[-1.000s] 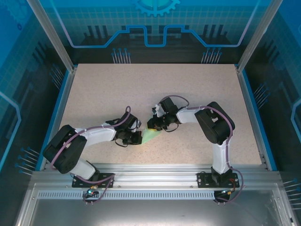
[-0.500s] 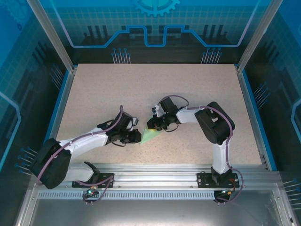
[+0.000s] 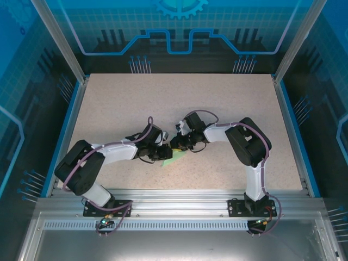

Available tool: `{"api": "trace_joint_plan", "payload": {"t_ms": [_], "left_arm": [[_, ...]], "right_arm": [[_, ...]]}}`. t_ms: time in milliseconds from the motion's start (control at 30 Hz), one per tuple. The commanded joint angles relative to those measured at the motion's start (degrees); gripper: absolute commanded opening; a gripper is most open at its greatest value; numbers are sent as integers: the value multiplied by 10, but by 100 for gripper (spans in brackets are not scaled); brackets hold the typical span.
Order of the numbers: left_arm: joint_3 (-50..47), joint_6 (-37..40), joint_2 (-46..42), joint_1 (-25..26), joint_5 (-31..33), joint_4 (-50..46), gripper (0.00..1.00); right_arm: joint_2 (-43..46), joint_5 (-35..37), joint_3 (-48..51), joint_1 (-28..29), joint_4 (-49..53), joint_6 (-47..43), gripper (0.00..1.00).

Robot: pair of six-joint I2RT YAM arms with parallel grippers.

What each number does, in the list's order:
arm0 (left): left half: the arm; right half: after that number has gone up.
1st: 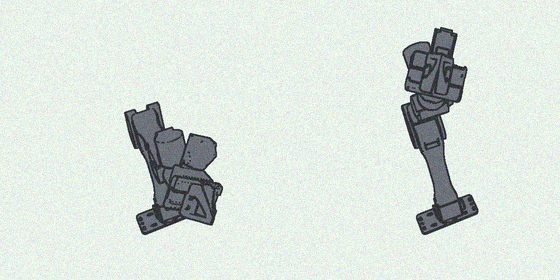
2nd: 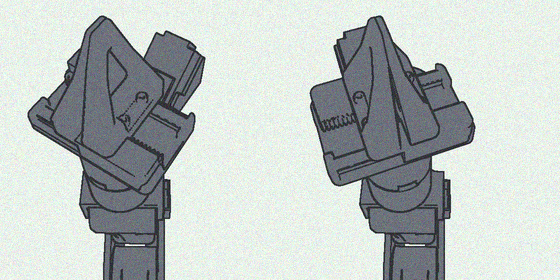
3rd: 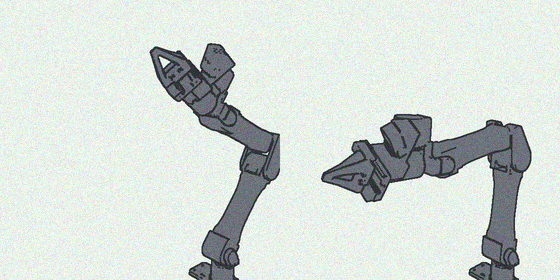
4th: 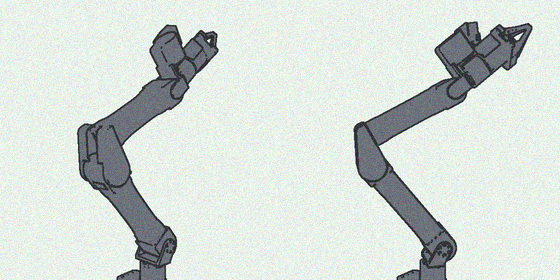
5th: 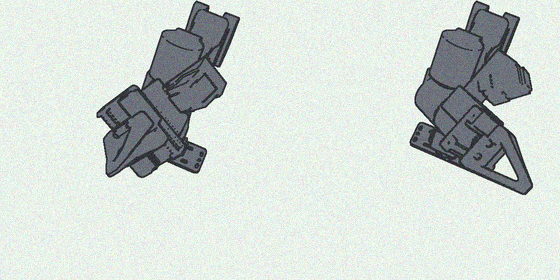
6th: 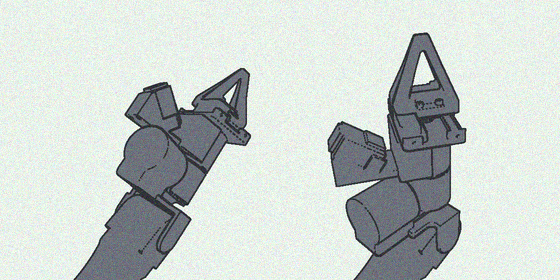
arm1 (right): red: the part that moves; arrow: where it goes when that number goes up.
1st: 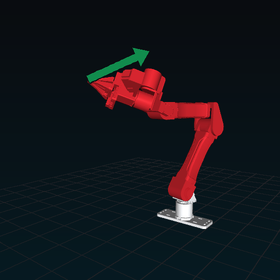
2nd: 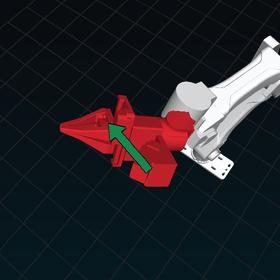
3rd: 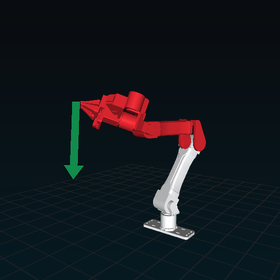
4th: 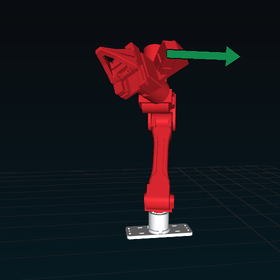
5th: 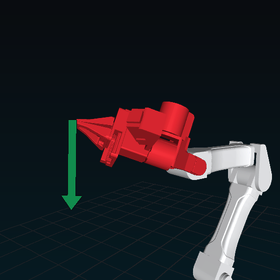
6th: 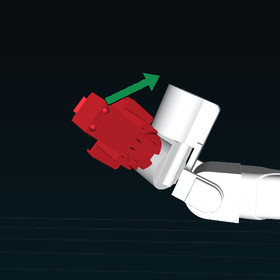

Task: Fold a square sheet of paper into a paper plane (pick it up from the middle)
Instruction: Fourth fold the wing at the center of the table.

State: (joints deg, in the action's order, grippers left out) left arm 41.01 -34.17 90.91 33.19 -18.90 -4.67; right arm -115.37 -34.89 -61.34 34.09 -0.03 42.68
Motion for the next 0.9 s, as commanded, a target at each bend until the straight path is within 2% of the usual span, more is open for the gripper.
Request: {"api": "trace_joint_plan", "payload": {"t_ms": [0, 167, 300, 633, 867], "left_arm": [[1, 6, 18, 5, 6, -20, 16], [-37, 19, 8, 4, 49, -66, 13], [-65, 22, -1, 5, 55, -64, 11], [-77, 12, 15, 4, 50, -39, 8], [-74, 11, 24, 4, 43, -30, 7]], "right_arm": [[-31, 68, 19, -1, 55, 0, 16], [-28, 72, 14, -2, 64, -3, 16], [-20, 70, 10, -3, 69, -1, 16], [92, 98, 13, -2, 101, -7, 18], [82, 96, 9, 46, 93, 7, 16]]}}
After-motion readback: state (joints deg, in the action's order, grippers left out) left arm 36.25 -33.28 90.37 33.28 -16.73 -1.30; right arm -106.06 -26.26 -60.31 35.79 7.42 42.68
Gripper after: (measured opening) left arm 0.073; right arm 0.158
